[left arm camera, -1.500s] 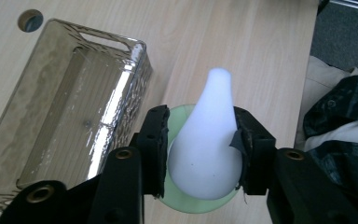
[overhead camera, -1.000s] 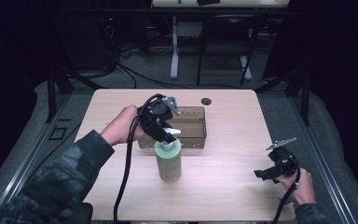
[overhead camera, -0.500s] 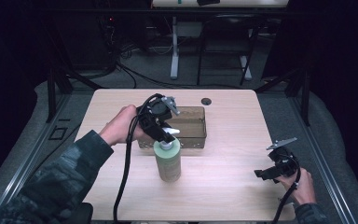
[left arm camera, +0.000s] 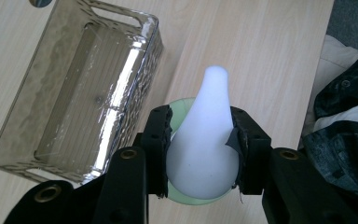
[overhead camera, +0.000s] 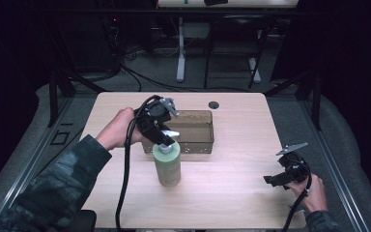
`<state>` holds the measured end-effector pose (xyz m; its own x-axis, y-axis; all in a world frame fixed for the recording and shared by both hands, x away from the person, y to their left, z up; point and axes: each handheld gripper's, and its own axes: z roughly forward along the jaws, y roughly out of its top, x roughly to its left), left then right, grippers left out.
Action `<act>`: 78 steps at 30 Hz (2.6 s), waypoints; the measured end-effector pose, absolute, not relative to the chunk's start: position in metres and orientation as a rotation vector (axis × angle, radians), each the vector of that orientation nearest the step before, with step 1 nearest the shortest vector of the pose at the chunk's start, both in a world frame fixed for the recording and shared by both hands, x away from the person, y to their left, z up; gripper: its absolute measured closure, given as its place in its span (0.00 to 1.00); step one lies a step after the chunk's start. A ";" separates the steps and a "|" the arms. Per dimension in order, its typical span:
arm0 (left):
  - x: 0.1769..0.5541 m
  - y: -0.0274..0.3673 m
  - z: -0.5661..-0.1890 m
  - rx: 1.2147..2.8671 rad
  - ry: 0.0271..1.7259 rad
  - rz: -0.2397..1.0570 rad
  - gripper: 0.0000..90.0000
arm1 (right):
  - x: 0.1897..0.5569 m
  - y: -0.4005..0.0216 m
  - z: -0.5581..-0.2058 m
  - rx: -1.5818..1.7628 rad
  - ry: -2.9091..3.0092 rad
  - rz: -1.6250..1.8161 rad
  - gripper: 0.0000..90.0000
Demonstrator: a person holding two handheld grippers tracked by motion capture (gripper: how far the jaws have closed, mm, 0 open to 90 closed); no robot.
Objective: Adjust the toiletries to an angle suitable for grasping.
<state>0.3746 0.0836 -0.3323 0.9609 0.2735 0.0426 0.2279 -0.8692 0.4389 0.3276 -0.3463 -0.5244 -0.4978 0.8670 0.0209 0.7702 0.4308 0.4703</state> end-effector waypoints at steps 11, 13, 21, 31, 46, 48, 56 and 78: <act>0.384 0.109 -0.331 2.665 0.455 0.173 0.70 | 0.328 -0.346 -0.524 1.428 2.456 0.624 0.00; 0.387 0.114 -0.331 2.661 0.481 0.178 0.70 | 0.327 -0.346 -0.524 1.431 2.455 0.629 0.00; 0.395 0.131 -0.329 2.657 0.542 0.201 0.70 | 0.328 -0.346 -0.524 1.424 2.454 0.624 0.00; 0.407 0.155 -0.330 2.640 0.642 0.240 0.70 | 0.327 -0.346 -0.523 1.424 2.441 0.635 0.00; 0.414 0.173 -0.334 2.613 0.710 0.245 0.70 | 0.327 -0.348 -0.524 1.419 2.435 0.631 0.00; 0.413 0.175 -0.336 2.598 0.716 0.250 0.69 | 0.327 -0.348 -0.524 1.420 2.435 0.632 0.00; 0.415 0.178 -0.336 2.565 0.737 0.232 0.24 | 0.326 -0.346 -0.521 1.421 2.430 0.646 0.00; 0.418 0.170 -0.329 2.655 0.653 0.223 0.69 | 0.326 -0.346 -0.522 1.420 2.434 0.638 0.00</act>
